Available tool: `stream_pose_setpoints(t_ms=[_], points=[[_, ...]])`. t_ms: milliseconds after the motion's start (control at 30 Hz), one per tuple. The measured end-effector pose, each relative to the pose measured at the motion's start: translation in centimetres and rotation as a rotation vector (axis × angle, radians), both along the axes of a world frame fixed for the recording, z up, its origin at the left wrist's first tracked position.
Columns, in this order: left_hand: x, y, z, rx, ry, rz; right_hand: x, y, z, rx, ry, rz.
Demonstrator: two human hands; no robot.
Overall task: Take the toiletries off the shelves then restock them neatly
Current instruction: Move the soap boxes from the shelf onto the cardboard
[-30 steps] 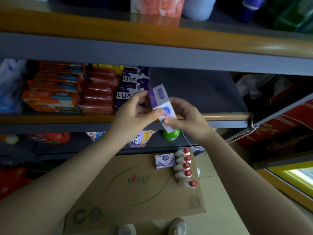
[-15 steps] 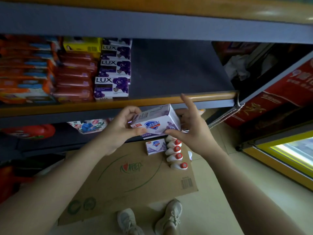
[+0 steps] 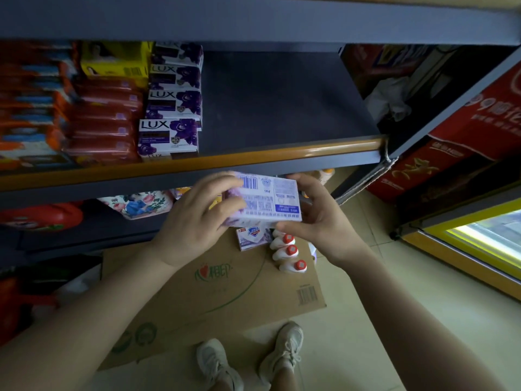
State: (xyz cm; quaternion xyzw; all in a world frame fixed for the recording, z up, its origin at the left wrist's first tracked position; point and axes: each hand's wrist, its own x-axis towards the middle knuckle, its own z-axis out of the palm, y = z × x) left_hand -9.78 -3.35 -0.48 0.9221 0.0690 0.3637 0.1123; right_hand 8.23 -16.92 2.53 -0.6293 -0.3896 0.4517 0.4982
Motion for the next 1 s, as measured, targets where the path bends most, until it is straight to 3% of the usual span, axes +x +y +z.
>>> stream_pose_setpoints(t_ms=[167,233,300,367,467,600,767,1000], points=[[-1.2,0.1,-1.2,-0.073,0.125,-0.011,-0.5,-0.6,-1.6,-0.066,0.027,0.014],[-1.4,-0.7,-1.6,-0.372,0.17,0.061,-0.4,-0.4,-2.2,-0.213,0.059,-0.055],[-1.3,-2.1,-2.5,-0.816,0.203,0.175,-0.3,0.1,-3.0,-0.394,0.17,-0.087],[-0.7,-3.3,-4.8,-1.205,0.21,0.275,-0.2,0.3,-4.5,-0.547,0.128,-0.09],[-0.1,-4.7,-9.5,-1.476,0.243,0.453,0.2,0.0,-7.5,-0.663,-0.011,-0.1],[0.6,-7.1,-16.9,-1.587,0.474,0.679,2.0,-0.9,-10.1,-0.613,-0.162,-0.004],[3.6,-9.2,-21.0,-1.6,0.505,0.816,3.9,-0.7,-12.0,-0.554,-0.264,0.072],[5.7,-6.4,-22.9,-1.588,0.263,0.908,5.9,0.9,-14.2,-0.443,-0.227,0.077]])
